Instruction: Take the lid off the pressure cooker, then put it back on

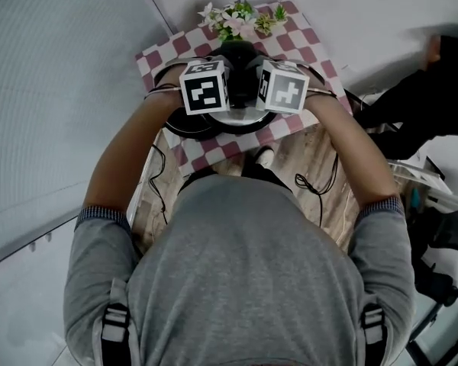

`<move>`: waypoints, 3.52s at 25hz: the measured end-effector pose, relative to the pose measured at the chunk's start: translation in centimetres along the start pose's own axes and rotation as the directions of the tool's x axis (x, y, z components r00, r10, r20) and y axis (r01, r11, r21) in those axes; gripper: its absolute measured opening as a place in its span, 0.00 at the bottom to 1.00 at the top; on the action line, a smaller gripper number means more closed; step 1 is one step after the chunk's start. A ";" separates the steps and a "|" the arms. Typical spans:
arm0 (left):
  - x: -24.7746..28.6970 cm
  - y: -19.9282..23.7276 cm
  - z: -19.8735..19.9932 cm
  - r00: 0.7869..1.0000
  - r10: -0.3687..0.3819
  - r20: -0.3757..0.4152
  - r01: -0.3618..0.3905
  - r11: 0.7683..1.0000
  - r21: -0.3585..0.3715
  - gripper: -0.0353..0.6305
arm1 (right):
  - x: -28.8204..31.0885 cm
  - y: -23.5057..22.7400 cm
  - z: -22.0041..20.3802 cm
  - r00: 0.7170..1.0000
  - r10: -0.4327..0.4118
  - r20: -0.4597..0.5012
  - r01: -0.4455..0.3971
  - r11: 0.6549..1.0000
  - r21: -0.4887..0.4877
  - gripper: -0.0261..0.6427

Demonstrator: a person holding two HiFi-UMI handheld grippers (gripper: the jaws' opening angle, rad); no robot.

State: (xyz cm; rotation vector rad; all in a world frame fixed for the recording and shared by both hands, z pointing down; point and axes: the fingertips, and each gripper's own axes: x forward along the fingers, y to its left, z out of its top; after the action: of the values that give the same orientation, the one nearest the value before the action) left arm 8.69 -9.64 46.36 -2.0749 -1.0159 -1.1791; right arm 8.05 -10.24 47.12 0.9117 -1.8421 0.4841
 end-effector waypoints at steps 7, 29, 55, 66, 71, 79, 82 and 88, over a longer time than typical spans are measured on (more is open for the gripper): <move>2.7 1.2 3.6 1.000 0.025 0.007 -0.024 0.999 -0.041 0.51 | -1.5 -0.8 -4.4 1.000 0.018 -0.016 -0.018 0.999 -0.050 0.47; 11.2 5.9 11.4 0.999 0.038 0.001 -0.038 0.996 -0.075 0.51 | -3.4 -4.5 -16.1 0.996 0.036 -0.085 -0.041 0.998 -0.056 0.47; 24.3 7.0 9.3 0.999 -0.007 -0.042 0.002 0.992 -0.128 0.51 | 7.1 -6.4 -26.7 0.990 0.038 -0.134 -0.044 0.998 -0.044 0.47; 28.6 6.4 7.2 0.998 -0.036 -0.048 0.029 0.988 -0.150 0.51 | 9.9 -4.9 -28.1 0.980 0.122 -0.157 -0.125 0.992 -0.011 0.47; 29.9 5.8 6.3 0.997 -0.056 -0.052 0.047 0.988 -0.149 0.51 | 11.5 -4.3 -28.7 0.977 0.136 -0.161 -0.138 0.990 0.000 0.47; 31.7 5.3 5.1 0.996 -0.060 -0.070 0.049 0.988 -0.145 0.51 | 13.5 -3.9 -29.3 0.977 0.136 -0.161 -0.138 0.990 0.003 0.47; 32.1 5.1 4.5 0.995 -0.060 -0.076 0.048 0.988 -0.147 0.51 | 14.3 -3.8 -29.4 0.977 0.137 -0.163 -0.140 0.990 -0.001 0.47; 32.6 5.1 4.0 0.996 -0.058 -0.073 0.046 0.986 -0.161 0.51 | 15.1 -3.7 -29.6 0.976 0.142 -0.167 -0.145 0.989 -0.009 0.47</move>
State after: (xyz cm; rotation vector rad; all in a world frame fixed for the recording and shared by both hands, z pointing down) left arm 25.56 1.67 72.70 -2.1165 -0.9730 -1.3976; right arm 25.08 1.61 73.30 0.7049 -1.7641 0.6105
